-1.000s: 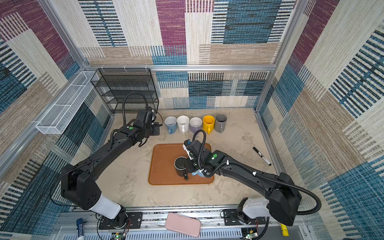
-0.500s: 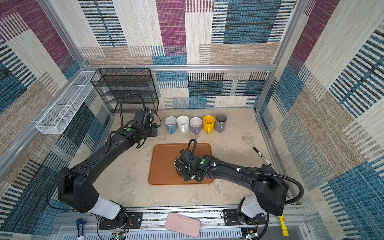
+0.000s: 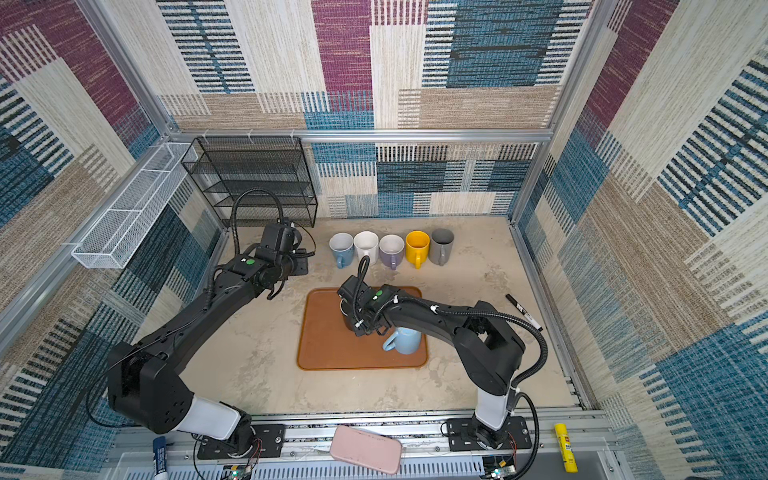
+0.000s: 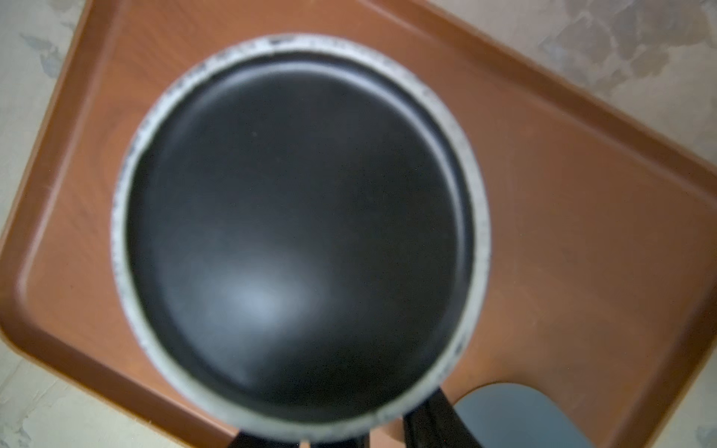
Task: Turn the mug right side up
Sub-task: 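Lower the right gripper and grasp the black mug's handle on the tray, then lift the black mug with the right gripper toward the row while the left draws back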
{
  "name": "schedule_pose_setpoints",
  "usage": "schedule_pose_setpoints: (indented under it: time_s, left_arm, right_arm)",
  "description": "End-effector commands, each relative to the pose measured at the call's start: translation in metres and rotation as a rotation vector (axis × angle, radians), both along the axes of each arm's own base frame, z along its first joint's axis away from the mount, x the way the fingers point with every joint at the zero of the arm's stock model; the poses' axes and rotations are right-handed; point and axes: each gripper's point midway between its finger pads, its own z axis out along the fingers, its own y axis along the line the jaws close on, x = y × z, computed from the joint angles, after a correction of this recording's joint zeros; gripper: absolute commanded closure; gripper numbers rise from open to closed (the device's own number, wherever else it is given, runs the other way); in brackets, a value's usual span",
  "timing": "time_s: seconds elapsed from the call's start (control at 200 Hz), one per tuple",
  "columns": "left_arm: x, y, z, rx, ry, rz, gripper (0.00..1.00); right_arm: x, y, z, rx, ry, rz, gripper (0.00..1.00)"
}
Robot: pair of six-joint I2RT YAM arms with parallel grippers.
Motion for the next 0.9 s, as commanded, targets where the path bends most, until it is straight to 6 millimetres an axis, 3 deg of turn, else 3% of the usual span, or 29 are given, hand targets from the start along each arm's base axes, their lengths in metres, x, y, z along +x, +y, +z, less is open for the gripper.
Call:
schedule_pose_setpoints:
  time_s: [0.0,0.265,0.897]
  left_arm:
    - [-0.003,0.008,0.0,-0.014,0.003,0.039,0.5]
    - [-0.004,0.01,-0.001,-0.022,0.009,0.04,0.5]
    - [-0.003,0.009,-0.007,-0.04,0.034,0.036,0.54]
  right_arm:
    - [0.015,-0.002,0.006,-0.03,-0.028,0.007,0.59]
    - [0.028,0.004,0.009,-0.039,-0.031,0.048,0.66]
    - [0.034,0.01,-0.001,-0.065,-0.022,0.109,0.76]
